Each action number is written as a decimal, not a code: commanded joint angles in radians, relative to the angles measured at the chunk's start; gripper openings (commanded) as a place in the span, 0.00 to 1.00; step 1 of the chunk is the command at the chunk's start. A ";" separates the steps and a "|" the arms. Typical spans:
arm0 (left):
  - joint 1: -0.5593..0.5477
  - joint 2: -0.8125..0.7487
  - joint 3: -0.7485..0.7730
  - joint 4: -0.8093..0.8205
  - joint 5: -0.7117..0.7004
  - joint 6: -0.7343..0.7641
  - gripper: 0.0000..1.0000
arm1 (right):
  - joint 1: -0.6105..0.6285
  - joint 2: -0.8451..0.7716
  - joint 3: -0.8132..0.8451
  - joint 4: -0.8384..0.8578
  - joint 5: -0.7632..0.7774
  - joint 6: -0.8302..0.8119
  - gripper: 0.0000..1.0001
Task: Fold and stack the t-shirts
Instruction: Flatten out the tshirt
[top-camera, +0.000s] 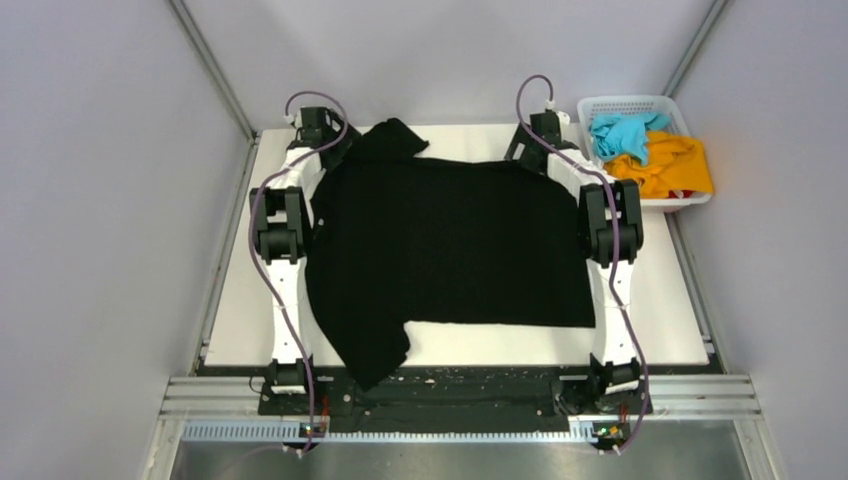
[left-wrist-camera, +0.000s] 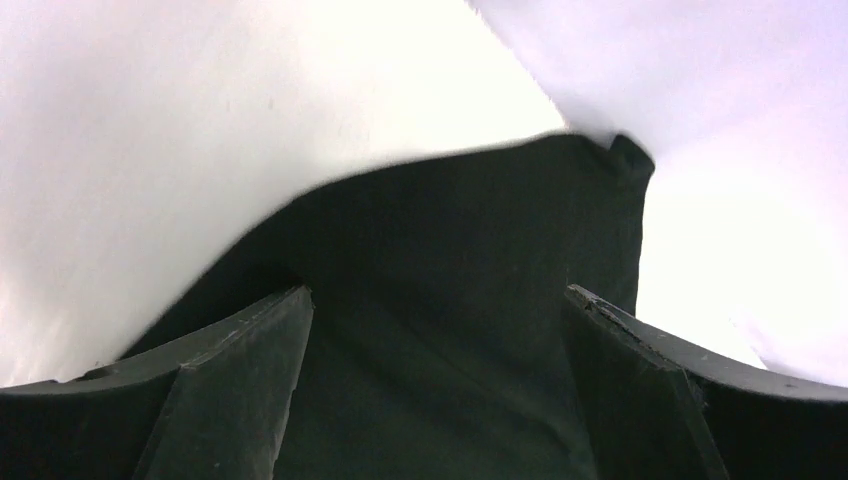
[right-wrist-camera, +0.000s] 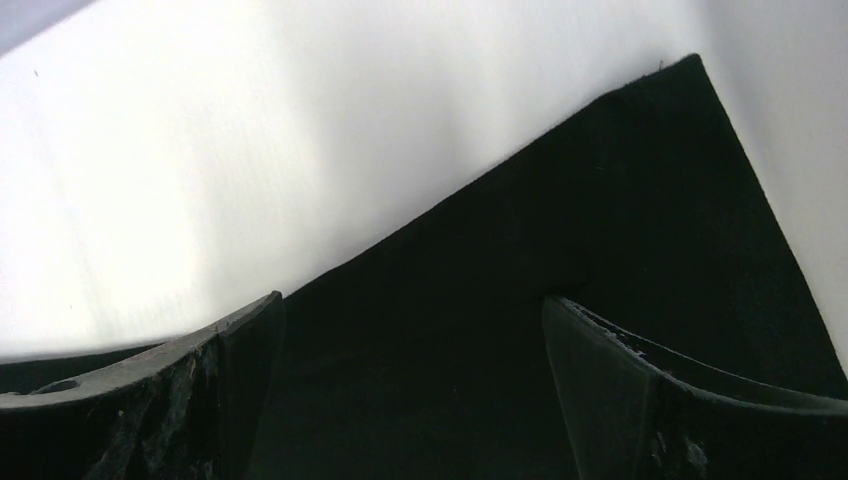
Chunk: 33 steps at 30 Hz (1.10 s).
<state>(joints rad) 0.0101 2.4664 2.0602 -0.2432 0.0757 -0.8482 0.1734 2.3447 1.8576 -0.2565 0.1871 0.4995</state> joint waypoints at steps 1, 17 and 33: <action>0.030 0.117 0.159 -0.018 -0.027 -0.002 0.99 | -0.012 0.078 0.078 -0.021 -0.021 -0.002 0.99; 0.031 -0.145 0.090 -0.034 0.042 0.124 0.99 | -0.011 -0.075 0.143 -0.063 -0.043 -0.107 0.99; -0.259 -0.971 -0.902 -0.531 -0.286 0.116 0.98 | -0.010 -0.600 -0.508 -0.085 -0.055 -0.059 0.99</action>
<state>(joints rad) -0.1696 1.6032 1.3449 -0.5476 -0.0921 -0.6785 0.1715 1.8229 1.4357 -0.3367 0.1383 0.4210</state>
